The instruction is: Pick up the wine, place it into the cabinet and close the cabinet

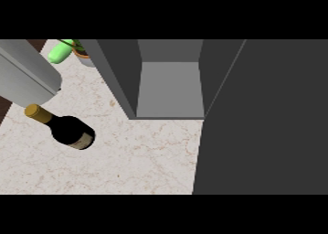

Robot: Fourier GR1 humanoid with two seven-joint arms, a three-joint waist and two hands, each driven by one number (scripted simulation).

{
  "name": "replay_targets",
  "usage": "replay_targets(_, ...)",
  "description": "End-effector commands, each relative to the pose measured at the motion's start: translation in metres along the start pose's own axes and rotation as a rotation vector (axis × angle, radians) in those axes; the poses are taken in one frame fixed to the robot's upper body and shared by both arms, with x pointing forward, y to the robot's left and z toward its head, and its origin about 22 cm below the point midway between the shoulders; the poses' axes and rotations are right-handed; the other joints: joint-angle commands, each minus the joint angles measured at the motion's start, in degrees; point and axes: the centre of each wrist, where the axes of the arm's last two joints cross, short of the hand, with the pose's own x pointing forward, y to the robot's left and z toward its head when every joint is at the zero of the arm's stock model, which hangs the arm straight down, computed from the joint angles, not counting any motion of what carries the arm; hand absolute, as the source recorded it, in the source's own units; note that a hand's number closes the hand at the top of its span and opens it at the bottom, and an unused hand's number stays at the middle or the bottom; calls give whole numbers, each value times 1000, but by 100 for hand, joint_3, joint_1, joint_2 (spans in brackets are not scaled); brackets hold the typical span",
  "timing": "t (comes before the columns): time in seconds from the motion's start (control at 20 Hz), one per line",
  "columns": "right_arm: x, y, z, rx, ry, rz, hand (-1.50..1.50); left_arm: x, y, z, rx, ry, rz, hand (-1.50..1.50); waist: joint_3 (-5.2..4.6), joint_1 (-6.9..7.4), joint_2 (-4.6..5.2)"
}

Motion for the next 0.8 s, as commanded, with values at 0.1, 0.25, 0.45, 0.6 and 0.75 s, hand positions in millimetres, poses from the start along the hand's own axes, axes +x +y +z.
replay_targets(0.1, 21, 5, 28, -10, -35, -24, -150, -4, 30, -10, 29, 15, 7, -150, -1, -38, 2)
replay_targets(0.25, 17, 7, 25, -9, -56, -31, -150, -15, 41, -17, 45, 36, -9, -150, -1, -52, 7)
replay_targets(0.45, 23, 3, 27, -4, -49, -43, -150, -18, 54, -27, 49, 76, 18, -150, 0, -59, 7)
replay_targets(0.6, 19, -3, 14, 26, -41, -27, -150, -30, 66, -11, 45, 118, 35, -150, 1, -12, 7)
replay_targets(0.75, 18, 7, 28, 10, -38, -37, -150, -53, 74, -15, 27, 159, 21, -150, 0, -56, 4)
